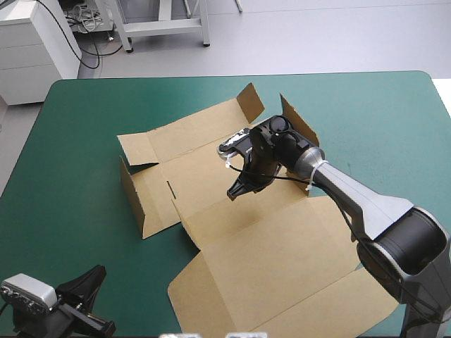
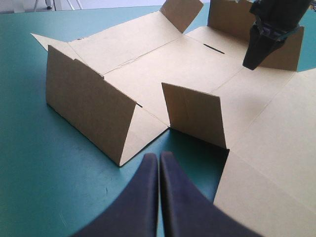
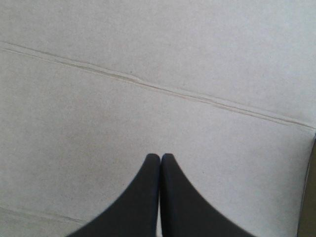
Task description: Fold the box
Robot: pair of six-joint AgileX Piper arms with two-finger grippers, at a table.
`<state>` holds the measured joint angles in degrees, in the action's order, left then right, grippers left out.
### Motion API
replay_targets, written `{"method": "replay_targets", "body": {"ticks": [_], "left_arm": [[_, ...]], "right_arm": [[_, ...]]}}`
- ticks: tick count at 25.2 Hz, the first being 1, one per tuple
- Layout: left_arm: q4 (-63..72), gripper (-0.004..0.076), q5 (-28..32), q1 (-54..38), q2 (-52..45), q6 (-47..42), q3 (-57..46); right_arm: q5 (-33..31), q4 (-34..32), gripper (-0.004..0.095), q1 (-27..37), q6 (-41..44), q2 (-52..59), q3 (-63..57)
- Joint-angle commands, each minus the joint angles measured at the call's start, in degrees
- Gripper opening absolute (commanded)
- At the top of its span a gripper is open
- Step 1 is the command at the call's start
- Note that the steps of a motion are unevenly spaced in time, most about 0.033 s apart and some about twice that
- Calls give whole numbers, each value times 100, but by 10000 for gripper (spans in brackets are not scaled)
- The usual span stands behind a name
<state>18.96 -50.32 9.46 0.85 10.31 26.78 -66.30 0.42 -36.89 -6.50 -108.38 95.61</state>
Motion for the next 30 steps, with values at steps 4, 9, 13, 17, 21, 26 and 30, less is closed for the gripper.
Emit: {"method": "replay_targets", "body": {"ticks": [4,9,13,17,21,26,30], "left_arm": [[138,-8,436,6,87,6,130],[138,-8,436,6,87,6,130],[141,-8,436,6,87,6,130],[141,-8,436,6,87,6,130],[141,-8,436,6,87,6,130],[141,-8,436,6,87,6,130],[141,-8,436,6,87,6,130]], "right_arm": [[63,-2,-22,18,-53,305,169],[63,-2,-22,18,-53,305,169],[63,-2,-22,18,-53,305,169],[63,-42,-22,18,-159,305,169],[63,-42,-22,18,-159,305,169],[-31,-142,-19,18,-159,305,267],[-67,-178,-7,18,-159,368,562]]}}
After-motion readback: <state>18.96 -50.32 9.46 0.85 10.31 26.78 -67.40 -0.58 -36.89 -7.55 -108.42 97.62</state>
